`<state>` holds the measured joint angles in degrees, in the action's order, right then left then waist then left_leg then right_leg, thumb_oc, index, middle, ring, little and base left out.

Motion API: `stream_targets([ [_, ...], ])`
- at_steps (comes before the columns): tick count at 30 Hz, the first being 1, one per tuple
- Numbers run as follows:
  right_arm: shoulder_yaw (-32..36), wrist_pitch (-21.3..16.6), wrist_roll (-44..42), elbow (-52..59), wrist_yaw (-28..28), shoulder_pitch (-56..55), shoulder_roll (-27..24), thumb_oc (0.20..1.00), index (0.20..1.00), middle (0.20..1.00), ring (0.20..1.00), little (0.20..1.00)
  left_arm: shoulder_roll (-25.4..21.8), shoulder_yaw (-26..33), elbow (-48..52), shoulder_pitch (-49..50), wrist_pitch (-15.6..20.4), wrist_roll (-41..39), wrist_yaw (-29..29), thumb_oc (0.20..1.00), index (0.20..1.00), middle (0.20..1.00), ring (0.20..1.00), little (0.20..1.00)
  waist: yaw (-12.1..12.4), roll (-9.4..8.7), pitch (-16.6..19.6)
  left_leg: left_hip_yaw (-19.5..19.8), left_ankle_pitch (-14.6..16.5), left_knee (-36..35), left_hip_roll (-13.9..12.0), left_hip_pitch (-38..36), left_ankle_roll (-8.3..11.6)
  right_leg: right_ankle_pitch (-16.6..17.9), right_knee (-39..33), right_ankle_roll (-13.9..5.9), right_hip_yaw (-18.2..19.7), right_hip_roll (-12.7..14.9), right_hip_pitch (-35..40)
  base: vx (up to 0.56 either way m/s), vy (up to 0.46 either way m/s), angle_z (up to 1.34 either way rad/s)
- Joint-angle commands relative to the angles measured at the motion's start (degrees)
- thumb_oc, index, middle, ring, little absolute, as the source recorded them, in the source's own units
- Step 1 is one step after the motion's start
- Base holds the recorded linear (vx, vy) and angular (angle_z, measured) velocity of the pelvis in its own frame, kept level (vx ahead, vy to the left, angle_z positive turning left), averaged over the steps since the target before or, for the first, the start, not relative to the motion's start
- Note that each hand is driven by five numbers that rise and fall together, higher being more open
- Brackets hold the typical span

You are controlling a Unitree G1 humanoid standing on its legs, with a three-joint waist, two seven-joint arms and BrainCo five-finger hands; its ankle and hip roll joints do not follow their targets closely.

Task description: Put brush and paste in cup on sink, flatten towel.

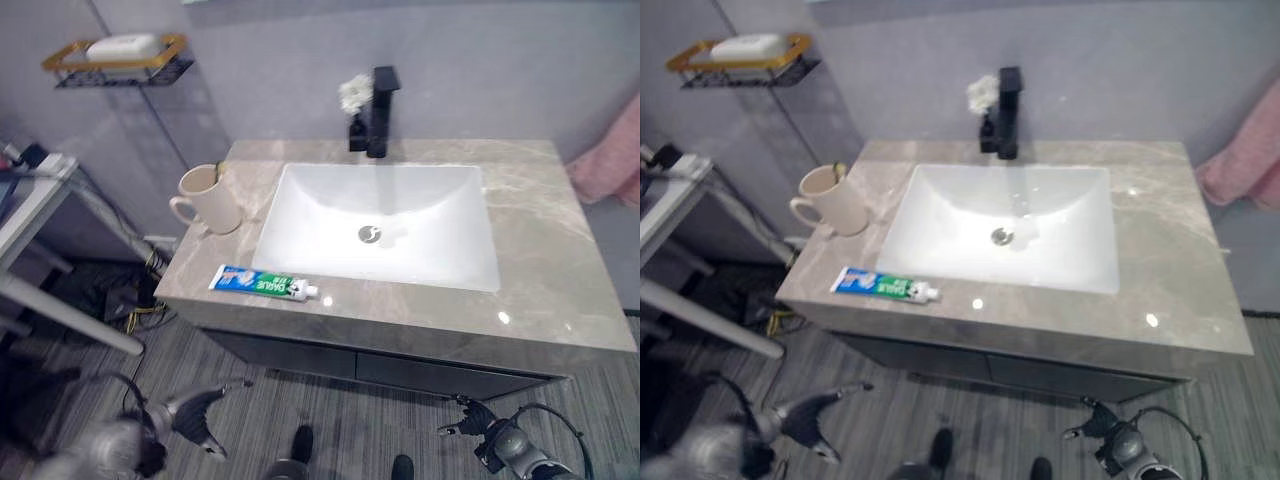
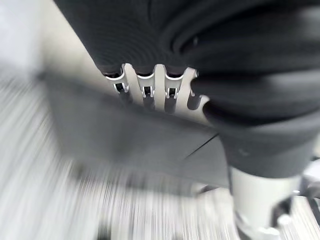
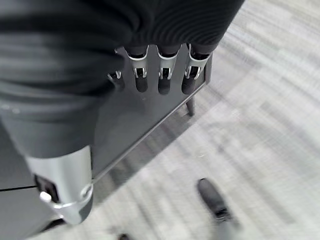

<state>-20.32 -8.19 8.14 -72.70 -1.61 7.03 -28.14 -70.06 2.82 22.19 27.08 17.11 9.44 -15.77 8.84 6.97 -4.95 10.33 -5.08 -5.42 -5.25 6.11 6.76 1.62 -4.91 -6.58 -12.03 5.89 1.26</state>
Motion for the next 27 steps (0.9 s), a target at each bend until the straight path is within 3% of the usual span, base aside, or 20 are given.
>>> stream_targets([
  [1, -1.2, 0.2, 0.4, -0.9, -1.3, 2.5, 0.7, 1.000, 1.000, 1.000, 1.000, 1.000, -3.8, 7.9, 3.0, 1.0, 1.4, -7.2, -0.1, 1.000, 1.000, 1.000, 1.000, 1.000, -0.3, -4.03, 1.0, -2.9, 0.3, 0.4, -0.8, -0.6, 1.14, 2.5, -0.1, -4.58, 1.7, 6.0, -0.5, 0.04, -0.008, 0.10],
  [3, 0.0, 0.3, -2.0, -0.4, -2.3, 0.2, 1.0, 1.000, 1.000, 1.000, 1.000, 1.000, -4.7, 14.8, 5.1, 1.9, 2.2, -13.4, 1.7, 1.000, 1.000, 1.000, 1.000, 1.000, -0.7, -4.35, 1.4, -2.6, 0.2, 0.4, -0.9, -0.6, 1.21, 2.6, -0.1, -4.55, 1.5, 6.0, -0.4, 0.02, -0.006, 0.09],
  [6, 0.1, 0.3, -2.7, 0.0, -2.6, -1.4, 1.5, 1.000, 1.000, 1.000, 1.000, 1.000, -5.4, 20.3, 5.8, 1.5, 3.0, -14.2, 4.8, 1.000, 1.000, 1.000, 1.000, 1.000, -1.2, -4.78, 1.6, -2.8, 0.3, 0.4, -0.9, -0.6, 1.21, 2.6, -0.1, -4.59, 1.7, 5.9, -0.5, 0.02, -0.001, 0.06],
  [10, 0.2, 0.4, -3.0, 0.8, -2.8, -2.7, 2.1, 1.000, 1.000, 1.000, 1.000, 1.000, -5.4, 22.5, 4.0, -0.1, 3.0, -12.5, 7.6, 1.000, 1.000, 1.000, 1.000, 1.000, -1.9, -5.18, 1.8, -3.7, 0.6, 0.4, -1.0, -1.0, 1.10, 2.7, -0.1, -4.74, 2.6, 6.0, -1.0, 0.01, 0.002, 0.01],
  [15, 1.2, 0.5, -4.1, 1.6, -2.7, -4.8, 3.0, 1.000, 1.000, 1.000, 1.000, 1.000, -3.2, 18.3, -1.8, -6.5, 2.6, -8.4, 10.6, 1.000, 1.000, 1.000, 1.000, 1.000, -4.0, -5.88, 1.5, -6.6, 1.5, 0.4, -1.0, -1.5, 0.63, 3.7, -0.1, -5.32, 5.5, 6.4, -3.2, 0.00, 0.040, -0.22],
  [23, 2.8, 0.9, -4.3, 1.6, -2.8, -6.6, 2.8, 1.000, 1.000, 1.000, 1.000, 1.000, -0.2, 8.5, -8.1, -12.4, 2.2, -5.0, 10.4, 1.000, 1.000, 1.000, 1.000, 1.000, -6.0, -6.65, 1.2, -10.6, 2.6, 0.4, -1.1, -1.5, -0.08, 5.1, -0.1, -6.05, 9.6, 6.7, -6.6, 0.00, 0.048, -0.37],
  [27, 3.4, 1.1, -4.3, 1.5, -2.8, -7.1, 2.9, 1.000, 1.000, 1.000, 1.000, 1.000, 0.1, 6.3, -9.8, -13.2, 2.0, -4.5, 9.5, 1.000, 1.000, 1.000, 1.000, 1.000, -6.9, -6.84, 1.3, -12.0, 3.0, 0.4, -0.8, -1.4, -0.32, 5.7, -0.1, -6.30, 11.0, 6.8, -8.0, 0.02, 0.055, -0.28],
])
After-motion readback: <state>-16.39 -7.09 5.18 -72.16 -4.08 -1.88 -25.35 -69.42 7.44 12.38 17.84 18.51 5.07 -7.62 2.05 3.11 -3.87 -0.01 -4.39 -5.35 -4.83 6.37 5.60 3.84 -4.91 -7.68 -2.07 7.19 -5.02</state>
